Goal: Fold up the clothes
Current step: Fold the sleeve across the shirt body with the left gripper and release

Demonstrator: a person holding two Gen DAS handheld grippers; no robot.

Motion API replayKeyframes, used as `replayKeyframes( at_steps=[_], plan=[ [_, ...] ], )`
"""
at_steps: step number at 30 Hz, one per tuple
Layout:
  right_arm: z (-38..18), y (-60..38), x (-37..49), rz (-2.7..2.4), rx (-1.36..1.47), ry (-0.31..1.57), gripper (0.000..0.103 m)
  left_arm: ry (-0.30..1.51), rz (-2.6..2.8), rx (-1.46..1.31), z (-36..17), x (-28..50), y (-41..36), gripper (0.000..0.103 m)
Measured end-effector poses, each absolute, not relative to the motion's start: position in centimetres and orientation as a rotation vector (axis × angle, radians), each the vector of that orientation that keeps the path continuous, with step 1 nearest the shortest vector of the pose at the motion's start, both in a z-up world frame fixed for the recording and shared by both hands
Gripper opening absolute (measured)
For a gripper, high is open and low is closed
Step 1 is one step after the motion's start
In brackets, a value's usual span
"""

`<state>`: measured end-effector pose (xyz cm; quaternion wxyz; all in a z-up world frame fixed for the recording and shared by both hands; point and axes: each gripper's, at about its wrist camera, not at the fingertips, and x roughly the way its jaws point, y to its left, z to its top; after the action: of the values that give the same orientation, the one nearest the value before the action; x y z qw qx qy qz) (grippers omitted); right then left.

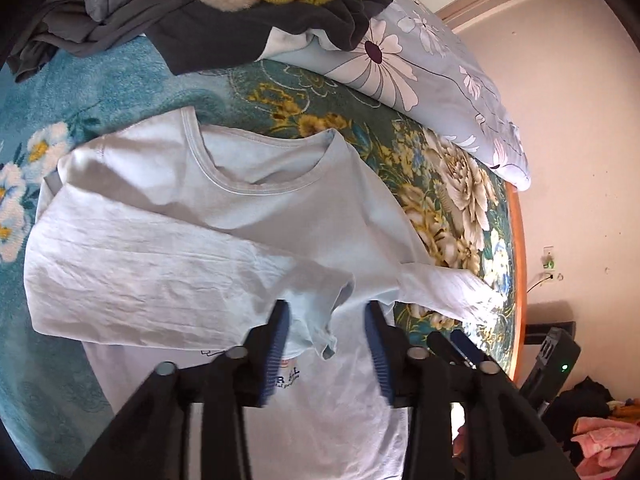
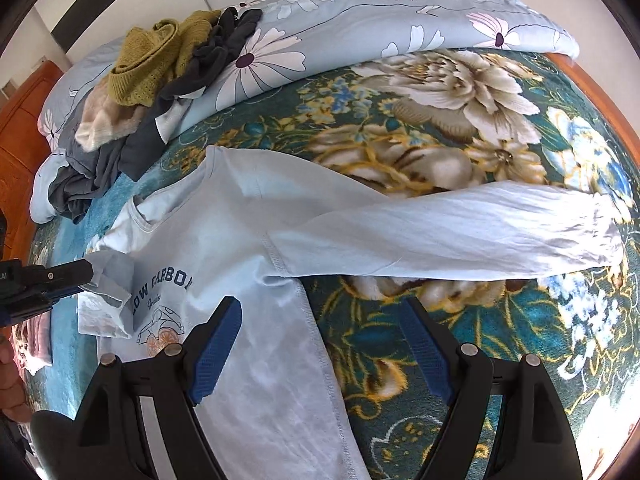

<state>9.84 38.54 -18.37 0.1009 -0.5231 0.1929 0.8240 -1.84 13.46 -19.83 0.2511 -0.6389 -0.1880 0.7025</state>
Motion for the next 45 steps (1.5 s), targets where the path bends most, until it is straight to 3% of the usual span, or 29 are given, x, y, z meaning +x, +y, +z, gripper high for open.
replayKeyframes(
  at_steps=[2,9,15,18,22,25,30,32,34,37,41,45],
  plan=[
    [-18.5,38.0,9.6,2.447,-1.554,0.571,0.082,-0.581,1.877,-1.732,-19.4,-1.9,12.8,0.063],
    [-17.9,36.4,8.6,2.529,-1.535,0.597,0.082,-0.729,2.051,-1.577,-17.1,-0.4,2.5,0.068],
    [-18.0,36.4,8.9,2.591,-1.507,0.804,0.082,-1.136,2.217,-1.727,-23.3,2.5,-9.1,0.069],
    [-19.2,35.6,8.6,2.574,-1.561,0.895,0.082,-1.303,2.159,-1.742,-26.0,3.8,-10.5,0.069],
    [-21.8,33.7,6.8,2.534,-1.643,1.011,0.081,-1.355,2.106,-1.74,-27.1,4.2,-9.7,0.069],
    [-23.7,32.4,5.2,2.459,-1.661,1.002,0.064,-1.248,2.156,-1.73,-26.2,3.9,-8.8,0.069],
    [-24.8,30.5,3.8,2.389,-1.732,0.934,0.054,-1.13,2.165,-1.731,-25.9,3.8,-7.0,0.069],
    [-24.8,29.9,3.8,2.358,-1.811,0.912,0.031,-1.117,2.14,-1.736,-26.3,4.0,-6.6,0.069],
    [-24.6,29.9,4.1,2.338,-1.842,0.91,0.03,-1.119,2.123,-1.745,-26.7,4.1,-6.2,0.069],
    [-23.9,30.1,4.3,2.364,-1.819,0.918,0.008,-1.128,2.095,-1.758,-27.1,4.2,-5.8,0.069],
    [-21.3,29.4,3.8,2.472,-1.764,0.862,0.006,-1.157,2.085,-1.732,-26.9,4.3,-6.1,0.069],
    [-16.5,27.4,2.3,2.698,-1.623,0.616,0.006,-1.203,2.088,-1.688,-26.4,3.8,-6.6,0.069]
  ],
)
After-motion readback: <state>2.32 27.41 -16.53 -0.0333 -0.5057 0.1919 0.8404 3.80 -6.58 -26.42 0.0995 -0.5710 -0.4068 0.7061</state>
